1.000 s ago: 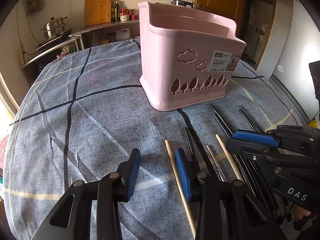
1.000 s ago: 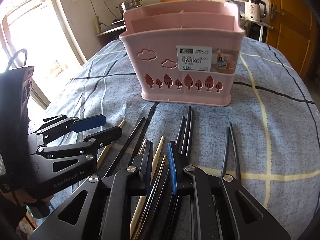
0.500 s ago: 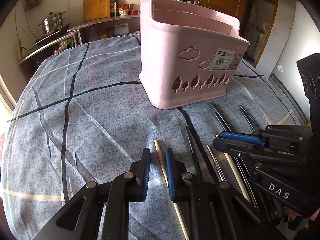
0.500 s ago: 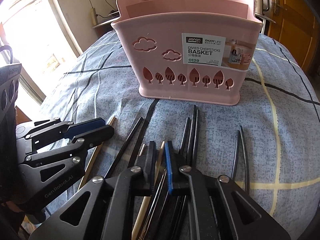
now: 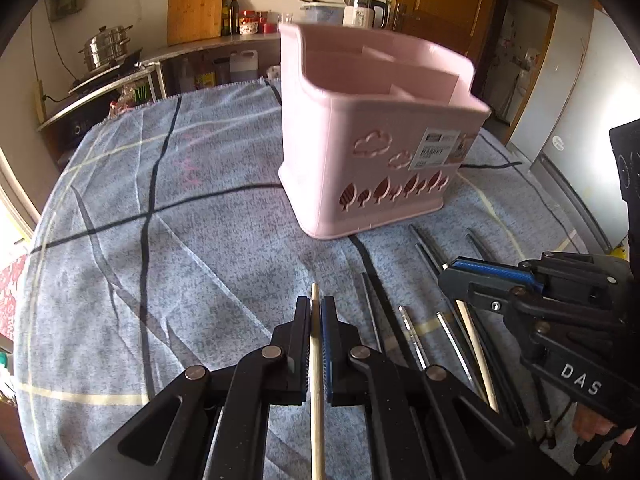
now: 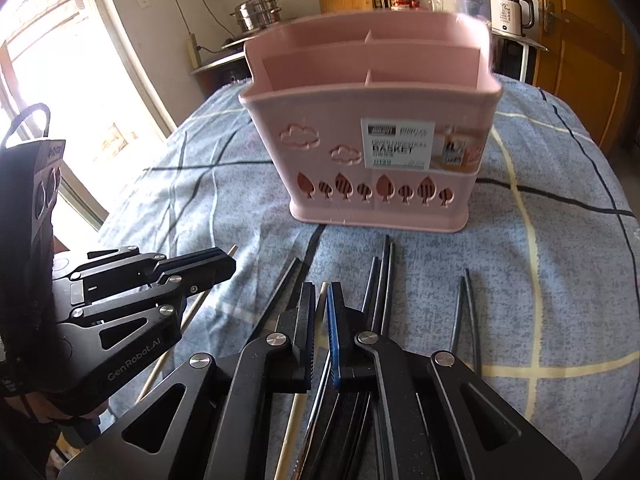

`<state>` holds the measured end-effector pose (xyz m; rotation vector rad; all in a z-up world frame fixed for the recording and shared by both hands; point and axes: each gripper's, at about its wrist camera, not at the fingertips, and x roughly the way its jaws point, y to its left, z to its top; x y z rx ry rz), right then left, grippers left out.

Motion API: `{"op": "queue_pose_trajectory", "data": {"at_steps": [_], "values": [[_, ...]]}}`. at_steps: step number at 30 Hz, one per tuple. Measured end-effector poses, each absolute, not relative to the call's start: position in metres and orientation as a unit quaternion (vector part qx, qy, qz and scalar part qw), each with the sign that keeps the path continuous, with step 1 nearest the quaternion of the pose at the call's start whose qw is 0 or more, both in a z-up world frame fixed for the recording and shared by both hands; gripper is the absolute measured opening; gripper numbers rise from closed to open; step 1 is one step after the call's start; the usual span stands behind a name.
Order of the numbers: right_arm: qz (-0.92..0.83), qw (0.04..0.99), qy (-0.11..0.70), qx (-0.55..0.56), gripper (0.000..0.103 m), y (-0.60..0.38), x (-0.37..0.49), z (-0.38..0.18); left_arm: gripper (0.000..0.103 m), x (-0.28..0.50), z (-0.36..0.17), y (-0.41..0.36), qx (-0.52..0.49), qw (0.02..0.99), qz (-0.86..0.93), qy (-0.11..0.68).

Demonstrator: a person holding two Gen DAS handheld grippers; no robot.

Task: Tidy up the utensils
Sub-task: 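Lift the wooden chopsticks with both tools and carry them over the pink basket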

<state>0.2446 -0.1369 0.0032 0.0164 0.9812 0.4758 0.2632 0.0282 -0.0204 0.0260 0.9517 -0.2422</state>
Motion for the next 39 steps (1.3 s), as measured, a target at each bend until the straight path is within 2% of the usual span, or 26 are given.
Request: {"op": "queue_pose_trajectory", "data": {"at_steps": [14,30,39], "values": [[0.240,0.889,0.389,0.024,0.005,-0.154,0.223,0.082,0.005,0.229,0.075,0.029,0.025,0.918,-0.114,0.380],[0.246,0.913,0.326,0.016,0.004,-0.168,0.197,0.136,0.005,0.199,0.133,0.020,0.019,0.936,-0.118,0.332],[0.240,0.922,0.302,0.018,0.004,-0.177,0.208,0.161,0.005,0.216,0.164,0.019,0.002,0.942,-0.123,0.313]]}}
